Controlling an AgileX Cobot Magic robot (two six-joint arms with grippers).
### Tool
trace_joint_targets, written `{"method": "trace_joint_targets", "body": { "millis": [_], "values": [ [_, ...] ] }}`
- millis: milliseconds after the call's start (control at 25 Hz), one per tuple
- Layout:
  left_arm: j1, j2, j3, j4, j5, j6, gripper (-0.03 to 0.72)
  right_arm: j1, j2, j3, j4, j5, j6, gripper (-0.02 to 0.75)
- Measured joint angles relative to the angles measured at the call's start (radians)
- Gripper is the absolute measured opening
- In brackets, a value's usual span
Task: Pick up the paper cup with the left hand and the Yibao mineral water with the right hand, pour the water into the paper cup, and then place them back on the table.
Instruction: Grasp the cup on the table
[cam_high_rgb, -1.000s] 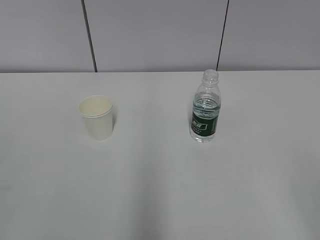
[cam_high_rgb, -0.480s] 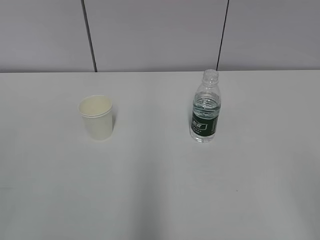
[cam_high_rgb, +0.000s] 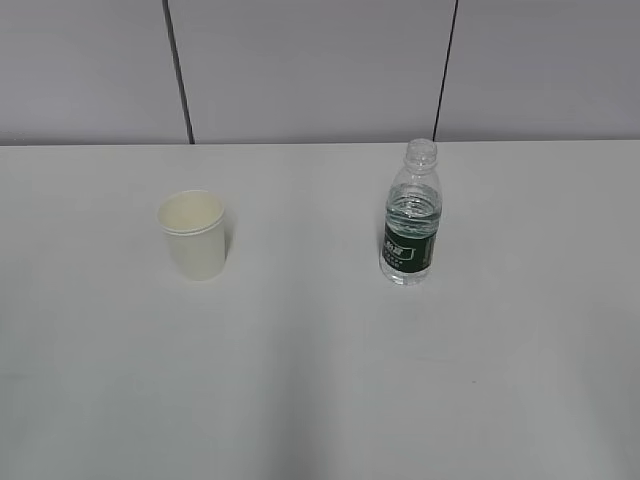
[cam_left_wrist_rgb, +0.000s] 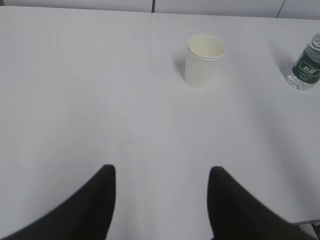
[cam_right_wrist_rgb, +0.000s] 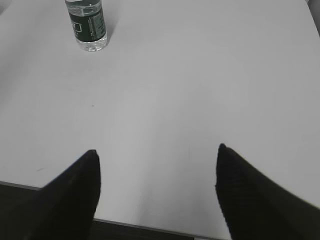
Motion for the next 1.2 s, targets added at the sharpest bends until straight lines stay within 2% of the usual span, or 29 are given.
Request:
{"method": "trace_joint_targets", "body": {
  "millis": [440,840,1200],
  "values": [
    [0.000,0.047,-0.017,-0.023,-0.088,0.000,0.375,0.000,0.000,0.000,0.000,0.000,0.000,0.532],
    [0.000,0.254,-0.017,-0.023,-0.413,0.003,0.375,0.000,0.000,0.000,0.000,0.000,0.000,0.532],
    [0.000,0.401,-0.016,-0.008,-0.617,0.028,0.375,0.000,0.000,0.000,0.000,0.000,0.000,0.532]
  ]
}}
